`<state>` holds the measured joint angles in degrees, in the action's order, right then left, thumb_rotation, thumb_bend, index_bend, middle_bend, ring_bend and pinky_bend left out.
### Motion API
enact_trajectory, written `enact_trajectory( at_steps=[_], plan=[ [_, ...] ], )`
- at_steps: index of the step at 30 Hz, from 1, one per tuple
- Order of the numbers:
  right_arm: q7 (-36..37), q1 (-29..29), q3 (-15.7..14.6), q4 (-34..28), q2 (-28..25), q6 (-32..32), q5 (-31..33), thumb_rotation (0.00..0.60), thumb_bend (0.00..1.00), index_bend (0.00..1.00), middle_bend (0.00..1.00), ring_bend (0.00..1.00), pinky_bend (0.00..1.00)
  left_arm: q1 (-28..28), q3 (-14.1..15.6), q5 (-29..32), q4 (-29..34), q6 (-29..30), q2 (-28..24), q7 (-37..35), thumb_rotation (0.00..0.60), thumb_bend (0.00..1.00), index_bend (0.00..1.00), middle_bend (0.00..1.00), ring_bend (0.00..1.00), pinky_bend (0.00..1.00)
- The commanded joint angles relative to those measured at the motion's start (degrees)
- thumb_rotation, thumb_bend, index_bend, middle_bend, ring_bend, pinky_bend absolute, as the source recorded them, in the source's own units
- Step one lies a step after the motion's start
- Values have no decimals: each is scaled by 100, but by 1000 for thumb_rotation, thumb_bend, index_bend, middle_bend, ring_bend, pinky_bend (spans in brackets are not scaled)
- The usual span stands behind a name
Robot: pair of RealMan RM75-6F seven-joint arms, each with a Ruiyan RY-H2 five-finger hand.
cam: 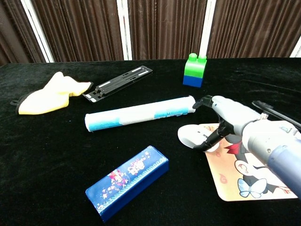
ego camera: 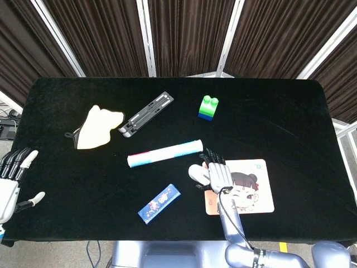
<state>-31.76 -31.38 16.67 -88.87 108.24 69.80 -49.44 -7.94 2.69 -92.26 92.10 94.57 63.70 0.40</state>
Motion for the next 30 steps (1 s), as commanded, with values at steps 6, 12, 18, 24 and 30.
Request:
enact_trajectory(
  at_steps=[6,12,18,24,30],
  plan=[
    [156,-27,-5,247,171,31,-7,600,89,153,0,0,0,32,-51,-39,0,-72,6,-3,600,128,0,0,0,0],
    [247,-68,59,422,238,-13,15,600,92,152,0,0,0,51,-72,-72,1,-105,-11,-51,600,129,0,0,0,0],
    [313,-99,90,743,323,-115,124,600,113,202,0,0,0,71,-109,-79,13,-168,-37,-140,600,128,0,0,0,0],
    [568,-70,46,1000,428,-129,-20,600,138,341,1,0,0,80,-101,-189,45,-209,-56,-94,600,128,0,0,0,0],
    [575,-60,12,1098,475,-142,-41,600,145,377,24,0,0,102,-130,-189,44,-223,-76,-171,600,130,0,0,0,0]
  ],
)
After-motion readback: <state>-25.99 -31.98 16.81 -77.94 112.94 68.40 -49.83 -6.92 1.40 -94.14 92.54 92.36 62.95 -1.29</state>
